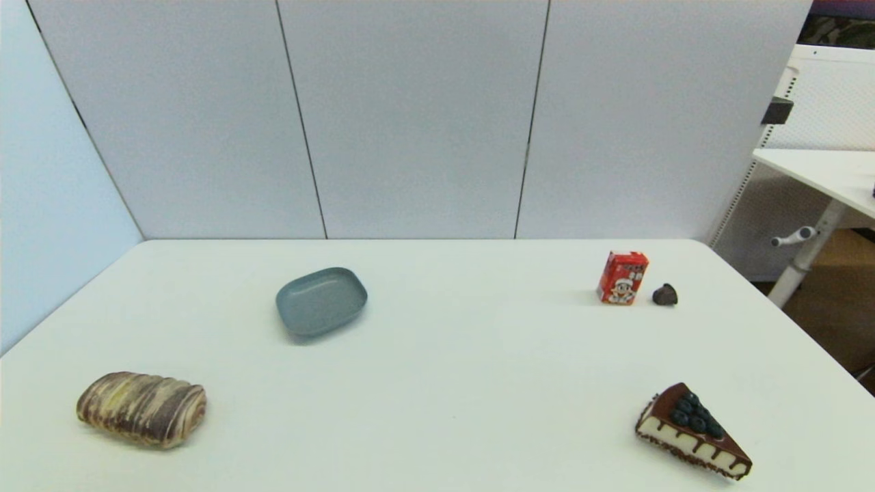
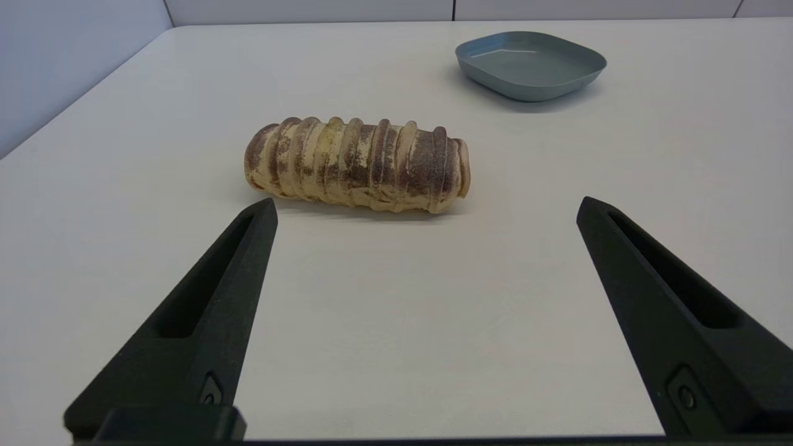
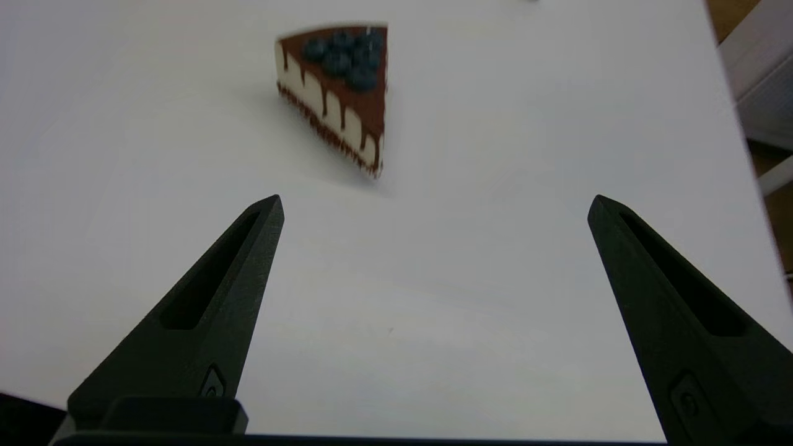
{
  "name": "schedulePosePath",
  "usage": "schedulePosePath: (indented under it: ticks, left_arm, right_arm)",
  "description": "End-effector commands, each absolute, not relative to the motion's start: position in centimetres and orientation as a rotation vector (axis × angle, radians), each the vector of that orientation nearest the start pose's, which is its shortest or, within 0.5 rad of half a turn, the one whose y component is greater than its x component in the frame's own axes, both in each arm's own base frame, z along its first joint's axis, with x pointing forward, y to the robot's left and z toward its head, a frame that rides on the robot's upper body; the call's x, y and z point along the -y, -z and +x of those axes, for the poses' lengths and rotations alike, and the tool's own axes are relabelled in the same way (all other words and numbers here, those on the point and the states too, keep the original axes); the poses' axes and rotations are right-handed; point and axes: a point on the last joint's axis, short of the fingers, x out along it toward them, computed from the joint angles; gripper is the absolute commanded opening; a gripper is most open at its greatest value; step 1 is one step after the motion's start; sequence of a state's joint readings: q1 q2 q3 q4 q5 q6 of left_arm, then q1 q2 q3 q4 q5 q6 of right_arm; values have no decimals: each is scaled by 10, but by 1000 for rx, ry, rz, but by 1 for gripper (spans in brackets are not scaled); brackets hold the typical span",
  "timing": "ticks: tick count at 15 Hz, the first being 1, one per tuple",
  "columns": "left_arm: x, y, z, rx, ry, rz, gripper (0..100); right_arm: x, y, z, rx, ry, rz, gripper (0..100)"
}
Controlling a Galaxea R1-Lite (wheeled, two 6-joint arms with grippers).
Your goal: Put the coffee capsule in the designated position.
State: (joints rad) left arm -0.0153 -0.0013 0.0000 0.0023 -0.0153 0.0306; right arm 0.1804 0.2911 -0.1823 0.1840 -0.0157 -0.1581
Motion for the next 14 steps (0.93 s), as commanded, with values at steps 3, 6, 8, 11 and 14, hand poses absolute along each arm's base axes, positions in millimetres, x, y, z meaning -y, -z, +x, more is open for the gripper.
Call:
schedulePosePath:
  ticks: [3, 6, 8, 11, 14]
  left_arm:
    - [0, -75, -23, -1, 31, 31, 100]
    - [0, -75, -23, -1, 31, 31, 100]
    - [0, -75, -23, -1, 31, 31, 100]
    - [0, -75, -23, -3, 31, 31, 100]
    - [0, -75, -23, -1, 31, 31, 100]
  right_arm:
    - [1, -87, -3, -286, -164, -169, 100]
    - [1, -87, -2, -279, -118, -161, 100]
    - [1, -87, -2, -271, -101, -159, 100]
    - [0, -85, 2, -177, -106, -152, 100]
    - [0, -85, 2, -177, -106, -150, 100]
